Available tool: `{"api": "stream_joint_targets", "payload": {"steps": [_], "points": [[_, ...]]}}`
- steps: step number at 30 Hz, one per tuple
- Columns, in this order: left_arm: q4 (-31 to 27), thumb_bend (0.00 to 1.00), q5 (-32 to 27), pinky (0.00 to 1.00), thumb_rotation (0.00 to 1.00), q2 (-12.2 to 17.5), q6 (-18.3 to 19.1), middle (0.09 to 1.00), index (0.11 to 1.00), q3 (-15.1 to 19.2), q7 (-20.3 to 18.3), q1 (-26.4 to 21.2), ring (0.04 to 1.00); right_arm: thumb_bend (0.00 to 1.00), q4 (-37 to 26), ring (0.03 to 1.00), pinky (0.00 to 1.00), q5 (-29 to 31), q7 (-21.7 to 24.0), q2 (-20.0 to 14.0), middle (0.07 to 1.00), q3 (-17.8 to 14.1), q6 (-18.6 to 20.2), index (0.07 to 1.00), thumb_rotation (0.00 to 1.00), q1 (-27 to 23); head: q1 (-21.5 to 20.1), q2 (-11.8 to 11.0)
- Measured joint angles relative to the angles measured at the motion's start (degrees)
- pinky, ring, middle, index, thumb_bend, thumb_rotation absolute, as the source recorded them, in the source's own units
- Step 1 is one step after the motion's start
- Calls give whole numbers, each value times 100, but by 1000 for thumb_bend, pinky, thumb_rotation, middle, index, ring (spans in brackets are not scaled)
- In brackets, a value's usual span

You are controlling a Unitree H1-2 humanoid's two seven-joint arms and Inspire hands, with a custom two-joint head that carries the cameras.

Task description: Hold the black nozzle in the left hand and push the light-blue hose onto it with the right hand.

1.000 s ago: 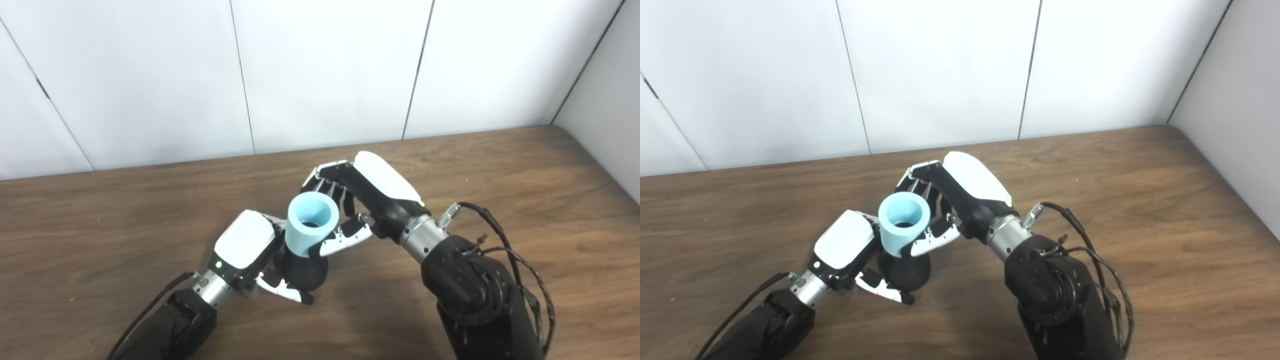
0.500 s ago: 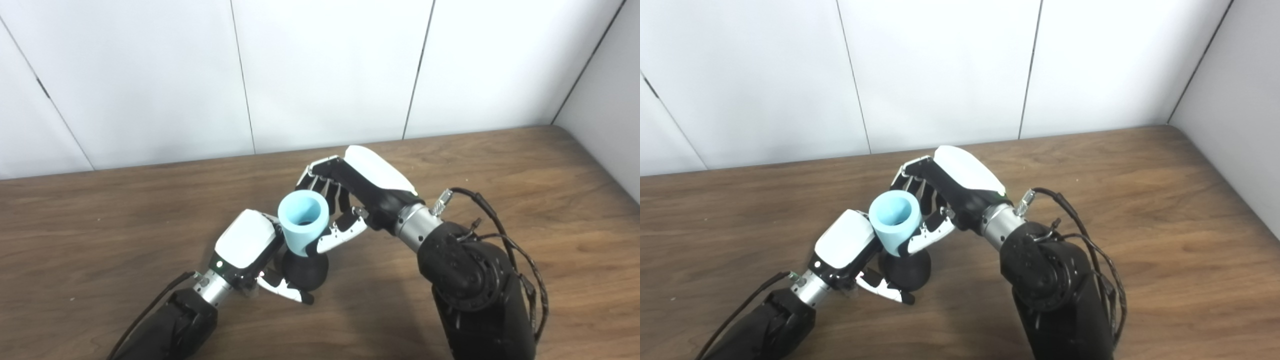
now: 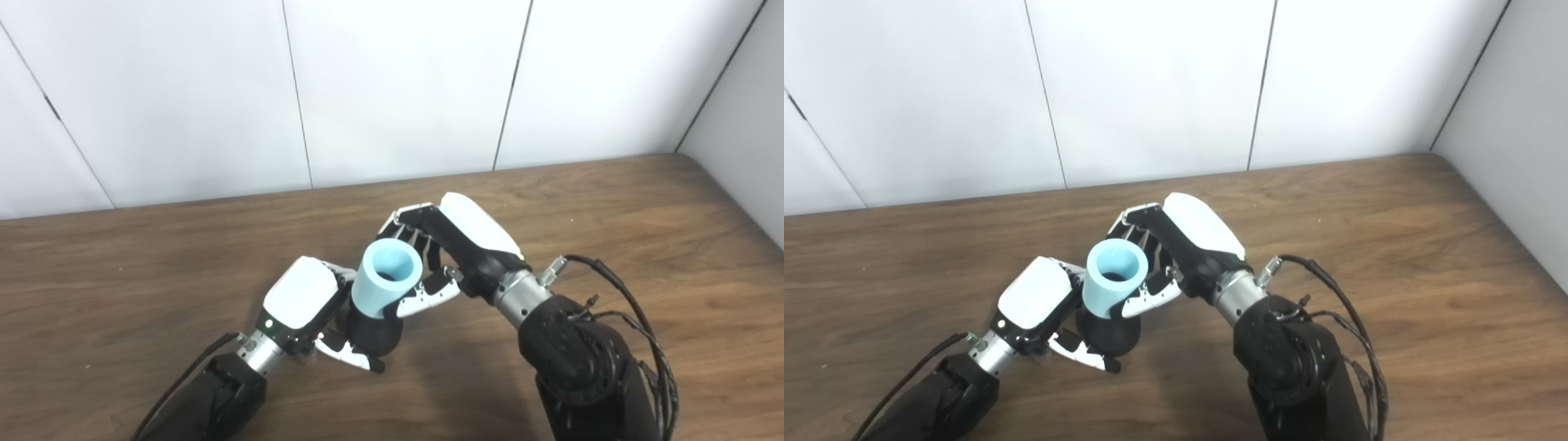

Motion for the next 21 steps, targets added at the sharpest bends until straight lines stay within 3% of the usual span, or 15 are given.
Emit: {"api": "stream_joint_targets", "payload": {"steps": [4,8,14,21], "points": [[-29,523,2,186,0,3,1,462,485,1,-14,8,238,507,30,358,247,82,-226,0,465,14,-60,554,0,88,17,9],[-83,514,0,212,0,13,20,394,512,8,-47,34,266,506,61,348,227,103,-405,-2,459,61,-104,555,0,146,9,18],[-86,514,-6,214,0,13,27,392,513,11,-66,36,270,505,171,335,188,4,-746,-62,446,244,-313,550,0,187,26,9],[-85,514,-8,217,0,12,27,396,517,11,-67,37,274,505,177,335,192,-236,-845,-128,454,470,-411,552,0,173,44,0]]}}
